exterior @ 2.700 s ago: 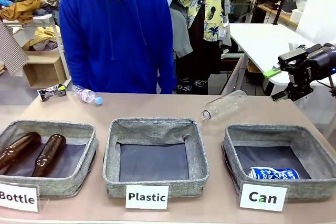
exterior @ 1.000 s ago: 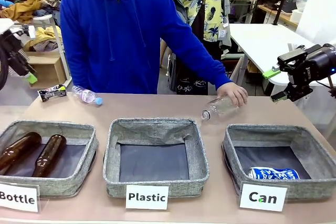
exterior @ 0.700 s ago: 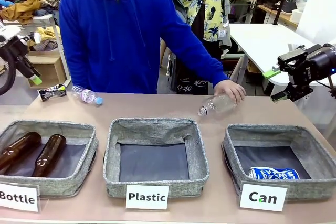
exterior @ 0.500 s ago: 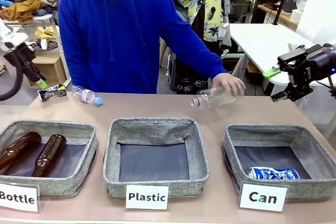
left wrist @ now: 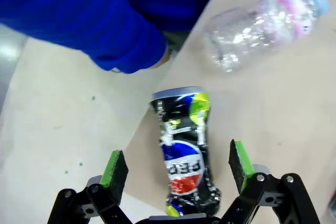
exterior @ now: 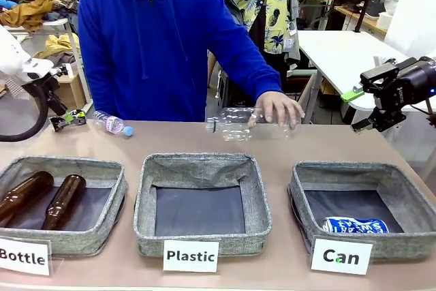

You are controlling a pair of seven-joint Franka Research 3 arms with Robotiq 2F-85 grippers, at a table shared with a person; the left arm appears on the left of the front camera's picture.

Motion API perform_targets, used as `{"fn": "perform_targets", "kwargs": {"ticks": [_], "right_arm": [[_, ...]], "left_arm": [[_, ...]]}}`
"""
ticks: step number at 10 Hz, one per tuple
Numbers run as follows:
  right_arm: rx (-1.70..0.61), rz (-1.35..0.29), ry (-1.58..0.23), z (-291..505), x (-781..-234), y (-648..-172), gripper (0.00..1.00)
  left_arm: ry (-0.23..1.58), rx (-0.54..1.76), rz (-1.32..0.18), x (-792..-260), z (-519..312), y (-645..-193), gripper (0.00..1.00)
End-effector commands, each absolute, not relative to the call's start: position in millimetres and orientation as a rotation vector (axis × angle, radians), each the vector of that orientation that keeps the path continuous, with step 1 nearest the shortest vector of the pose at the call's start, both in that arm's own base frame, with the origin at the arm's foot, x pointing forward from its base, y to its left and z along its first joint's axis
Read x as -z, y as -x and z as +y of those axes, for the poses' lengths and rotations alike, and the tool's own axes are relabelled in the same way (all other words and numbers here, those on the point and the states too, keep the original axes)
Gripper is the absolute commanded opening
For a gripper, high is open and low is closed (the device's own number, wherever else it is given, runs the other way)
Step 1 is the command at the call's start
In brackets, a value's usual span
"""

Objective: Sort the can waste into the basket.
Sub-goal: Pick up the can waste from the table and place it in the right Fabric basket.

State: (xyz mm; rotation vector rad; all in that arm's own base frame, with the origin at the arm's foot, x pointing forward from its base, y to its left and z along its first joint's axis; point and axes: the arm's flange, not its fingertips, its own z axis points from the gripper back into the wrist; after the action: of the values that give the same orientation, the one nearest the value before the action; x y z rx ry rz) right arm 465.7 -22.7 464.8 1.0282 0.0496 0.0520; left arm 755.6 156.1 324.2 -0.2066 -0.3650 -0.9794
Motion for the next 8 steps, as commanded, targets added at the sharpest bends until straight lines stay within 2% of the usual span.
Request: {"fn": "perform_targets", "kwargs": {"ticks": [1, 3, 6, 7, 8], "right_arm": [[-0.065, 0.028, -1.026, -23.5, -462.5, -463.4, 1.0], [-0.065, 0.028, -1.026, -23.5, -462.5, -463.4, 1.0], [-0.065, 0.028, -1.026, -23.5, -462.5, -463.4, 1.0], [-0.065, 0.028, -1.026, -23.5, -462.5, -463.4, 1.0], [-0.065, 0.028, -1.026, -23.5, -462.5, -463.4, 1.0]], "left_arm": [[0.168, 0.958, -0.34, -324.1, 152.3, -760.7, 1.0], [0.162, 0.954, -0.292, -314.4, 149.5, -761.1, 1.0], [0.156, 0.945, -0.271, -314.0, 148.7, -760.9, 0.15], [0.158, 0.945, -0.269, -313.2, 148.3, -760.4, 0.0], [0.155, 0.944, -0.258, -312.5, 148.7, -761.2, 0.0]]}}
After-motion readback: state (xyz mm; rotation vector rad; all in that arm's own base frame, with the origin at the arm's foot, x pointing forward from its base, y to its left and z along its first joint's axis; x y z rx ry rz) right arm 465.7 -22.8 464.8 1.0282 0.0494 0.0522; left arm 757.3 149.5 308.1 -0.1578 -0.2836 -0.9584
